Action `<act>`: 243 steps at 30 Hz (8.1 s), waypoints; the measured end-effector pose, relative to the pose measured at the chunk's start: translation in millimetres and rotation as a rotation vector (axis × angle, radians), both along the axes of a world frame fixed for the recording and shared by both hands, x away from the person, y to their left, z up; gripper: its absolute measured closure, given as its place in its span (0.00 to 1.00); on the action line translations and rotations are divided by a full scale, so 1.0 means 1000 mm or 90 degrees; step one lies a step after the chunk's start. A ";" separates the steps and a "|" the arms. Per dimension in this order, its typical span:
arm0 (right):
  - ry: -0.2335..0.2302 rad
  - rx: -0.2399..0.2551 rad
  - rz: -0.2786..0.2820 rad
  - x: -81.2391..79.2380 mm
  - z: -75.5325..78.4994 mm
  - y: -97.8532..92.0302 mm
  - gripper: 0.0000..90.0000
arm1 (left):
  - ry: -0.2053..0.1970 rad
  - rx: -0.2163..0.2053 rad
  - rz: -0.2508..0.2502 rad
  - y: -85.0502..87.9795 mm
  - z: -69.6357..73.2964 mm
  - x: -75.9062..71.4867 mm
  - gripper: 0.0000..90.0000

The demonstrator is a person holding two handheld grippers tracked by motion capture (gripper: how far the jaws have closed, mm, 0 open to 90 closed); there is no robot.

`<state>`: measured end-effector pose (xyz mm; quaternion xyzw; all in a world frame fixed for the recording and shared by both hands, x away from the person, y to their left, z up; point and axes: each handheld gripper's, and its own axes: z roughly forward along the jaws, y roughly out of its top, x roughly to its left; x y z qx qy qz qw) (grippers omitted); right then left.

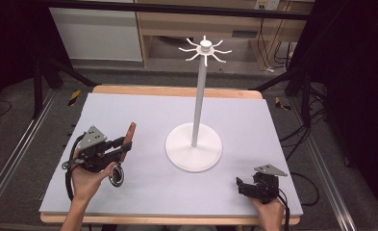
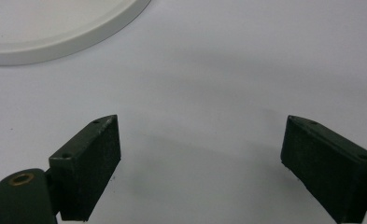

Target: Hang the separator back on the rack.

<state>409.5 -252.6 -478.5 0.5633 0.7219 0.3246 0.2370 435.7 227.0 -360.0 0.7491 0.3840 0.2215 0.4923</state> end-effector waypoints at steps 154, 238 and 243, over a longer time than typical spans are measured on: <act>-0.011 0.009 -0.006 0.000 0.000 -0.005 0.14 | -0.179 -0.097 -0.088 -0.120 0.164 0.029 0.75; -0.007 0.006 -0.011 0.000 -0.001 -0.005 0.14 | -0.136 -0.055 -0.074 -0.090 0.105 0.022 0.50; -0.008 0.007 -0.014 0.000 -0.001 -0.005 0.14 | -0.118 -0.042 -0.063 -0.074 0.083 0.017 0.48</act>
